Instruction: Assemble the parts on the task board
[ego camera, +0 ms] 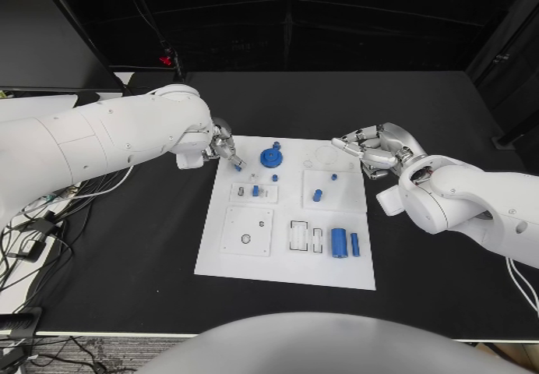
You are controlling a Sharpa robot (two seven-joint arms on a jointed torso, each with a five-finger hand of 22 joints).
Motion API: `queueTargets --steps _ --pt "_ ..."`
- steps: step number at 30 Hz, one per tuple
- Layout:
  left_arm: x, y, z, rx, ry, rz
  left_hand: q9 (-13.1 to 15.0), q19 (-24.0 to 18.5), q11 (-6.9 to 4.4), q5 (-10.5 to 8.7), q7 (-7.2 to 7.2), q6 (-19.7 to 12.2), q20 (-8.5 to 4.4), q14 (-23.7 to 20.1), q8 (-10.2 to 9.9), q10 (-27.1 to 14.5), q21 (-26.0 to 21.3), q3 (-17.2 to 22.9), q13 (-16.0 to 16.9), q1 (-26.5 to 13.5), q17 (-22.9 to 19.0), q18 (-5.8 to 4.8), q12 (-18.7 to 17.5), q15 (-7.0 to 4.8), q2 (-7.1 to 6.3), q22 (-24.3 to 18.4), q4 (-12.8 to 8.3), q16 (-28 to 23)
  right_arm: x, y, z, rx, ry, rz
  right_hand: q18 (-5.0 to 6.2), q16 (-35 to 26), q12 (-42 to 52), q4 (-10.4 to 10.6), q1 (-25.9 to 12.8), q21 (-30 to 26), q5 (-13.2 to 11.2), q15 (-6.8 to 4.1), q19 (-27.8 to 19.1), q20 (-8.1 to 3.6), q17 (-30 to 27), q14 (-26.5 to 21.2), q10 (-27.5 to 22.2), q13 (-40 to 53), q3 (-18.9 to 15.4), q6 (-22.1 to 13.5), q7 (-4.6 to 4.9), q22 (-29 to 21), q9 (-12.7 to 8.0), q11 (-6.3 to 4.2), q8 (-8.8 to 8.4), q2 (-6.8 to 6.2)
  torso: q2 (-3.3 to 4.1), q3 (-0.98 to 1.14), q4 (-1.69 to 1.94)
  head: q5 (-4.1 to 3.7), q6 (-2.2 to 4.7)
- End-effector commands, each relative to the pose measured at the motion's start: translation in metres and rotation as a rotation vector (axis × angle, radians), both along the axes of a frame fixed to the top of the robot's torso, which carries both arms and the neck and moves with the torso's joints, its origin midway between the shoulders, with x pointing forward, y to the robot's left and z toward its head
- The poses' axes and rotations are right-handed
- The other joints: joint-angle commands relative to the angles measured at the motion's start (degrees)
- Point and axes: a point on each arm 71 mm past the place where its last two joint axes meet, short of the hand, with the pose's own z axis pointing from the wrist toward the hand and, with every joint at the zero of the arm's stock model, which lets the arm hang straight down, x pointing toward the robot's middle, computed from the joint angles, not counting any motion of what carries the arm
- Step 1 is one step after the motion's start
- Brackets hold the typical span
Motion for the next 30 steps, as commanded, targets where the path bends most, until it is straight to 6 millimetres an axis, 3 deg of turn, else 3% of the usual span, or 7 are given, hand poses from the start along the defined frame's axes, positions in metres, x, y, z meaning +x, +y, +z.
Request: queueTargets --steps 1,7,19,30 --pt "0.001 -0.001 0.002 -0.014 -0.016 -0.011 0.1 6.0 -0.62 0.70 0.15 0.3 -0.38 6.1 -0.2 6.5 0.2 1.0 14.7 7.6 15.1 -0.82 0.1 -0.69 5.83 15.1 0.0 0.0 0.000 0.000 0.001 0.002 0.001 0.005 -0.41 0.1 0.1 -0.1 0.0 0.2 0.2 0.27 5.9 0.33 15.1 6.1 6.1 15.1 -0.2 -0.4 -0.08 15.1 0.1 0.27 0.38 0.47 0.02 -0.04 -0.02 -0.11 0.00" --pt "0.001 0.000 0.002 -0.018 -0.022 -0.009 0.1 6.0 -0.49 1.52 0.30 0.3 -0.25 6.1 -0.1 6.5 0.2 3.3 14.7 9.1 15.1 -0.82 0.1 -0.59 4.97 15.1 0.0 0.0 0.000 0.000 0.000 0.002 0.002 0.005 -0.41 0.1 0.1 -0.1 0.0 0.2 0.2 0.27 5.9 0.33 15.1 6.1 6.1 15.1 -0.2 -0.4 -0.08 15.1 0.1 0.27 0.38 0.47 0.01 -0.05 -0.05 -0.11 0.00" --pt "0.000 0.008 0.003 -0.036 -0.044 0.005 0.2 6.0 -0.38 1.50 0.43 0.6 -0.19 6.1 0.0 6.5 0.2 4.3 14.7 8.5 15.1 -0.82 0.1 -0.49 4.92 15.1 0.8 0.0 0.000 0.000 0.000 0.001 0.005 0.005 -0.41 0.1 0.1 -0.1 0.0 0.2 0.2 0.27 5.9 0.33 15.1 6.1 6.1 15.1 -0.2 -0.4 -0.08 15.1 0.1 0.27 0.38 0.47 0.02 -0.02 -0.05 -0.15 0.00" --pt "-0.013 0.025 0.013 -0.126 -0.035 0.037 -0.1 6.0 -0.43 1.74 0.33 1.3 -0.18 6.1 -0.2 6.5 0.2 5.9 14.7 5.1 15.1 -0.82 0.1 -0.47 5.10 15.1 0.9 0.0 0.001 -0.001 0.000 -0.001 0.006 0.003 -0.41 0.1 0.1 0.0 0.0 0.2 0.2 0.28 5.9 0.33 15.1 6.1 6.1 15.1 -0.3 -0.5 -0.07 15.1 0.1 0.27 0.50 0.53 0.00 0.00 0.00 -0.15 0.00"
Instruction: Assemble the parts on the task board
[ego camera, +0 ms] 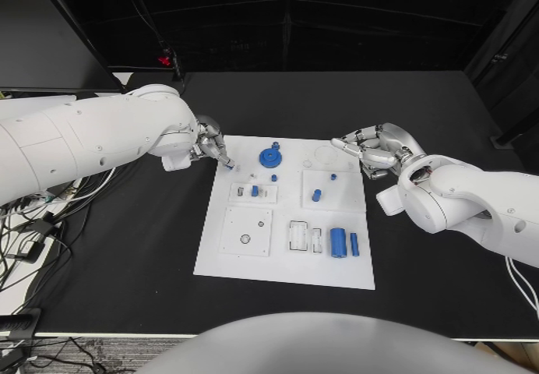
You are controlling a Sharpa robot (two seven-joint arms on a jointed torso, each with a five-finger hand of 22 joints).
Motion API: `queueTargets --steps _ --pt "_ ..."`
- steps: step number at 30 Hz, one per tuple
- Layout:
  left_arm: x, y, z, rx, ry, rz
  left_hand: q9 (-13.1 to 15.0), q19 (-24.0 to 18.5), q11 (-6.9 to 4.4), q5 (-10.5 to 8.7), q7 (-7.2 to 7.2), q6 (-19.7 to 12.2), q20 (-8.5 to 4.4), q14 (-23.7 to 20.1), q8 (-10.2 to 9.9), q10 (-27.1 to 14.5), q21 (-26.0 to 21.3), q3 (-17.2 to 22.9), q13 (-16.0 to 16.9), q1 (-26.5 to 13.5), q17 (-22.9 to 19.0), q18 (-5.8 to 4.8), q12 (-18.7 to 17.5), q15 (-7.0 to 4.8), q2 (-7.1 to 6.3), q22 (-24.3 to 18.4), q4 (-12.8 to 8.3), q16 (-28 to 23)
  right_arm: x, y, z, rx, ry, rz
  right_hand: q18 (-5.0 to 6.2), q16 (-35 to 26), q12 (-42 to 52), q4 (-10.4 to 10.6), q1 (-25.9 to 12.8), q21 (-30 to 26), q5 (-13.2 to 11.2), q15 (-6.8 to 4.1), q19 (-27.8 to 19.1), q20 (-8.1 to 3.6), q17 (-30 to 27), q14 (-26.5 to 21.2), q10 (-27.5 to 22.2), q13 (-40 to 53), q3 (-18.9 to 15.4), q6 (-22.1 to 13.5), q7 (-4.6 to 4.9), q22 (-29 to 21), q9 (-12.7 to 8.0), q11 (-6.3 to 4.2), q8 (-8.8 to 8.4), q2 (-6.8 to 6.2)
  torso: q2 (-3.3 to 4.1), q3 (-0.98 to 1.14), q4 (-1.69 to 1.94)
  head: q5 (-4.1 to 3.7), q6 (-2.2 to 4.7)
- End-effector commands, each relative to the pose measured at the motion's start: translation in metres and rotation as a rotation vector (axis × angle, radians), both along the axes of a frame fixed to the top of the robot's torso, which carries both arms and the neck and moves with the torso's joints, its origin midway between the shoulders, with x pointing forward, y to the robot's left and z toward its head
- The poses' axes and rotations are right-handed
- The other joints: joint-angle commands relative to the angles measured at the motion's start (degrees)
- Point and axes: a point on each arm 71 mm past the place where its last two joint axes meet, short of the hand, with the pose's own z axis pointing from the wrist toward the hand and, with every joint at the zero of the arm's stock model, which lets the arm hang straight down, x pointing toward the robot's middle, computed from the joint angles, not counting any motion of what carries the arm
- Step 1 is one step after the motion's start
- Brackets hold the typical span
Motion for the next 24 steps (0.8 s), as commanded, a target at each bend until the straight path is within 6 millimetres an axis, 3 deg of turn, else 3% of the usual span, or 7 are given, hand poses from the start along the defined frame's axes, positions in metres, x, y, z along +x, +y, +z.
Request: queueTargets --steps 1,19,24 --pt "-0.004 -0.002 0.003 -0.066 0.003 0.009 -0.1 6.0 -0.12 0.23 -0.13 0.5 -0.18 6.1 0.0 6.2 0.2 0.4 8.1 2.9 15.1 -0.82 -0.1 0.49 4.42 15.1 0.0 0.0 0.000 0.001 0.001 0.002 0.001 0.007 -0.42 0.1 0.1 -0.1 0.0 0.2 0.2 0.28 5.9 0.33 15.1 6.1 6.1 15.1 -0.3 -0.5 -0.07 15.1 0.1 0.27 0.21 0.54 0.01 0.01 0.03 0.07 0.00" --pt "-0.047 0.010 0.005 -0.130 0.092 0.032 -1.0 6.0 -0.72 0.50 -0.84 2.1 -0.46 6.1 -1.1 6.2 0.2 1.7 8.1 -2.7 15.1 -0.82 -0.1 0.04 3.86 15.1 0.1 0.0 0.000 0.000 0.001 0.002 0.001 0.005 -0.42 0.1 0.1 -0.1 0.0 0.2 0.2 0.28 5.9 0.33 15.1 6.1 6.1 15.1 -0.4 -0.5 -0.07 15.1 0.1 0.27 0.26 0.55 0.00 -0.01 -0.06 0.26 0.00" --pt "-0.053 0.007 0.005 -0.137 0.109 0.037 -2.3 6.0 -0.96 0.81 -1.08 4.9 -0.65 6.1 -2.8 6.2 0.2 2.7 8.1 -5.1 15.1 -0.82 -0.1 0.08 3.77 15.1 0.0 0.0 -0.001 0.000 0.001 0.002 0.000 0.004 -0.42 0.1 0.1 -0.1 0.0 0.2 0.2 0.28 5.9 0.33 15.1 6.1 6.1 15.1 -0.4 -0.5 -0.07 15.1 0.1 0.27 0.26 0.55 0.01 0.01 -0.05 0.32 0.00"
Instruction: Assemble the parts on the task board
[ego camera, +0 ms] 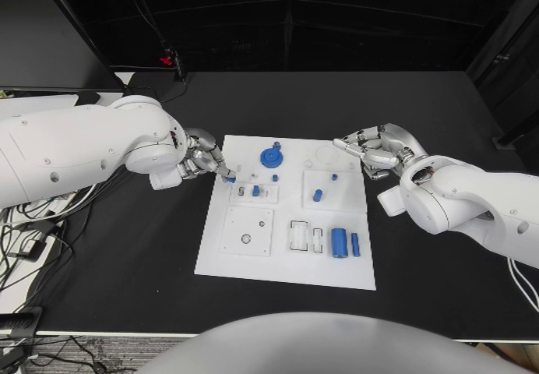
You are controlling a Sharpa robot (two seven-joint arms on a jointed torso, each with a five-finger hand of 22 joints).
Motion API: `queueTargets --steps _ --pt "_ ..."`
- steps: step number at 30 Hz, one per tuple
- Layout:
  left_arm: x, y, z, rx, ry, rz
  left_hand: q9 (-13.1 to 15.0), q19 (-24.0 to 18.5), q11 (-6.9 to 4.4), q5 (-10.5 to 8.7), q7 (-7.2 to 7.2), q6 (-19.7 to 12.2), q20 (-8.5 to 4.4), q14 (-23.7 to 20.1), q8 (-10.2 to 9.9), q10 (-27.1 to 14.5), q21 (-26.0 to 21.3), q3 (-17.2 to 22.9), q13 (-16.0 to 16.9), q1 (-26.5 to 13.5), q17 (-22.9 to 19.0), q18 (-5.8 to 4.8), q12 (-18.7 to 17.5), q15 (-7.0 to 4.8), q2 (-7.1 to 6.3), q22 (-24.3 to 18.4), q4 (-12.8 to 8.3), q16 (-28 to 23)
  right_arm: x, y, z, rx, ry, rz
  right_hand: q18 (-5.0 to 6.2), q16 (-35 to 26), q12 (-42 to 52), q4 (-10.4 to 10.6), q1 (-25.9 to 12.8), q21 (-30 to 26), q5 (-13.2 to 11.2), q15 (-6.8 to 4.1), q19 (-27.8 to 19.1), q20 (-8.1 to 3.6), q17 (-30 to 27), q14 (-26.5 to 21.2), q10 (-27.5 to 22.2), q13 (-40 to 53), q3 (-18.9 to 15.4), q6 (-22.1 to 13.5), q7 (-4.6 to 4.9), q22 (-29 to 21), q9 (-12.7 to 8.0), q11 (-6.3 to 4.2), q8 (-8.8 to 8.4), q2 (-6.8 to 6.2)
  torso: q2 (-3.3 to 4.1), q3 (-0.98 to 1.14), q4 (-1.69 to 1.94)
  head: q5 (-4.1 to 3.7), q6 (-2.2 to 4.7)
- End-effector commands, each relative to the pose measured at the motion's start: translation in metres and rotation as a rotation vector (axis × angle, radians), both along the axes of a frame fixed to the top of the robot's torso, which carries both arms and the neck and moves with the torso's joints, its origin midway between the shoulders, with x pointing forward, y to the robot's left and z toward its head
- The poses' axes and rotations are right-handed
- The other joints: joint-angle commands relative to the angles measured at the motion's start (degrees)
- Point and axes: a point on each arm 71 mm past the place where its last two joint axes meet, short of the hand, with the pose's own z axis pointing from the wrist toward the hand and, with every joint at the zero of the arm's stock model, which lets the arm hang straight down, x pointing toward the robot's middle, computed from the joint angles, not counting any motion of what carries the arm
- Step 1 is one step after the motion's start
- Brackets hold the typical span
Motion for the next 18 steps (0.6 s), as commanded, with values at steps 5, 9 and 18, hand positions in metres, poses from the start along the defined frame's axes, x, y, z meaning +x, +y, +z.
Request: queueTargets --steps 5,9,18 --pt "-0.0030 -0.0066 -0.0002 -0.014 0.029 0.029 -1.0 6.0 -0.80 0.52 -2.35 4.4 -0.33 6.1 -1.7 6.4 0.2 1.5 2.7 -0.5 15.1 -0.82 -0.4 0.04 -1.29 15.1 -0.2 0.0 -0.0002 0.0004 0.0011 0.003 -0.003 0.005 -0.41 0.1 0.1 -0.1 0.0 0.2 0.2 0.28 5.9 0.33 15.1 6.1 6.1 15.1 -0.4 -0.5 -0.07 15.1 0.1 0.27 0.19 0.55 0.00 0.00 0.04 0.01 0.00" --pt "-0.0024 -0.0095 -0.0004 -0.013 0.029 0.027 -1.2 6.0 -0.78 0.51 -2.37 4.6 -0.37 6.1 -2.1 6.4 0.2 2.1 2.7 0.2 15.1 -0.82 -0.4 -0.03 -1.92 15.1 -0.3 0.0 -0.0003 0.0010 0.0011 0.004 -0.004 0.007 -0.41 0.1 0.1 -0.1 0.0 0.2 0.2 0.28 5.9 0.33 15.1 6.1 6.1 15.1 -0.4 -0.5 -0.07 15.1 0.1 0.27 0.19 0.55 0.01 -0.04 -0.13 0.05 0.00" --pt "-0.0010 -0.0121 -0.0010 -0.007 0.033 0.026 -1.2 6.0 -0.73 0.45 -2.31 4.8 -0.43 6.1 -2.6 6.4 0.2 3.0 2.7 1.6 15.1 -0.82 -0.4 -0.07 -3.02 15.1 -0.4 0.0 -0.0004 -0.0004 0.0013 0.003 -0.005 0.003 -0.41 0.1 0.1 -0.1 0.0 0.2 0.2 0.28 5.9 0.33 15.1 6.1 6.1 15.1 -0.4 -0.5 -0.07 15.1 0.1 0.27 0.19 0.55 0.03 -0.04 0.02 -0.08 0.00"
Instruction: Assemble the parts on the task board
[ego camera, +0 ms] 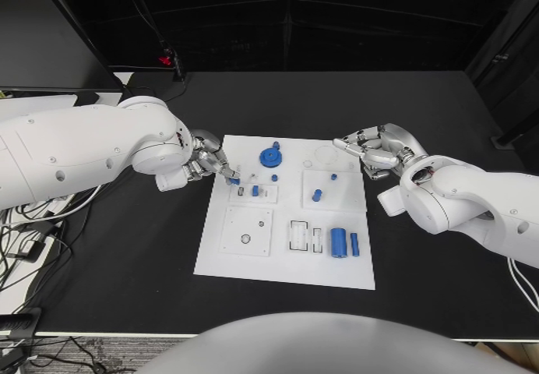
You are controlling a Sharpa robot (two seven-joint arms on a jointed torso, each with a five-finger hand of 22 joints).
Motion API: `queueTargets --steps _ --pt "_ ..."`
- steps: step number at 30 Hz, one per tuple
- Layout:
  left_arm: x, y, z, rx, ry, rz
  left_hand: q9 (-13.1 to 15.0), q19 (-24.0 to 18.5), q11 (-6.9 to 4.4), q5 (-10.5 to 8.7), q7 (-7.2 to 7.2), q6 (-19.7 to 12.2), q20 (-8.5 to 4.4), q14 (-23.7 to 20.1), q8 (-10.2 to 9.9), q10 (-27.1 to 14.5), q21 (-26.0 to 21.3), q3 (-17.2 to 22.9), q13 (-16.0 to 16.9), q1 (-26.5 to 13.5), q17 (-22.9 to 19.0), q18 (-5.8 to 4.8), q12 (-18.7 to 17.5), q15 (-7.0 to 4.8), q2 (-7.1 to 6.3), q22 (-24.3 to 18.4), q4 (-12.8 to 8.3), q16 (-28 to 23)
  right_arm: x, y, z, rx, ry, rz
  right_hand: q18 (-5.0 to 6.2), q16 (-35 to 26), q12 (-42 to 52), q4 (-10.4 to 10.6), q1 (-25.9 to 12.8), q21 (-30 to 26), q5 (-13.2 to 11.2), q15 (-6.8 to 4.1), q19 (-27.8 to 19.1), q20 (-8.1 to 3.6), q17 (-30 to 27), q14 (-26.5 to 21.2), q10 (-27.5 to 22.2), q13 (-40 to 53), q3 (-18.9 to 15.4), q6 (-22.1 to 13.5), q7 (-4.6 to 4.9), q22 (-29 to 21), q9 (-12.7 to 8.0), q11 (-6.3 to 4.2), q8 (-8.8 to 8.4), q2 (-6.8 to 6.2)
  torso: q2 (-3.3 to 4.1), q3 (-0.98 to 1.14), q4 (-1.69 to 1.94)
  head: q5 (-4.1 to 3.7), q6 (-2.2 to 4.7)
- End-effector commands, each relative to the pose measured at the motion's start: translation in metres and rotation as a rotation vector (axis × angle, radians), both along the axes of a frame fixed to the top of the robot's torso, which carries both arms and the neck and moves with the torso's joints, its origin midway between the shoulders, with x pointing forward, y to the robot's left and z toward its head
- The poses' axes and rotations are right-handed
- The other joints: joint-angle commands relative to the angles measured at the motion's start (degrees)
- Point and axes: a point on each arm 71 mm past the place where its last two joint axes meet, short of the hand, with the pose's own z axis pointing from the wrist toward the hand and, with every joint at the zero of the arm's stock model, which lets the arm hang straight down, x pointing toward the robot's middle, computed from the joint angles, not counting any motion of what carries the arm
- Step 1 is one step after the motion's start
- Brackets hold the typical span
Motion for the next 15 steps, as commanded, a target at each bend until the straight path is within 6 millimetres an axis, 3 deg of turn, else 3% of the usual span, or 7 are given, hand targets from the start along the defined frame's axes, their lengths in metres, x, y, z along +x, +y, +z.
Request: queueTargets --steps 1,15 --pt "0.0006 -0.0002 0.0000 0.005 0.008 0.011 0.0 6.0 -0.63 -0.02 -2.53 2.8 -0.39 6.1 -0.4 6.5 0.2 0.6 3.9 0.5 15.1 -0.82 0.2 -0.07 -0.54 15.1 -0.1 0.0 -0.0001 0.0010 0.0012 0.004 -0.005 0.006 -0.41 0.1 0.1 -0.1 0.0 0.2 0.2 0.28 5.9 0.33 15.1 6.1 6.1 15.1 -0.4 -0.5 -0.07 15.1 0.1 0.27 0.19 0.55 -0.01 0.00 0.07 0.04 0.00" --pt "0.0016 -0.0020 -0.0002 0.031 -0.011 0.001 0.3 6.0 -0.51 -1.07 -2.44 2.8 -0.40 6.1 -0.7 6.5 0.2 0.1 3.9 1.7 15.1 -0.82 0.2 -0.03 -3.43 15.1 -0.1 0.0 0.0000 0.0012 0.0010 0.004 -0.004 0.006 -0.41 0.1 0.1 -0.1 0.0 0.2 0.2 0.28 5.9 0.33 15.1 6.1 6.1 15.1 -0.4 -0.5 -0.07 15.1 0.1 0.27 0.19 0.55 -0.04 -0.01 0.03 0.09 0.00"
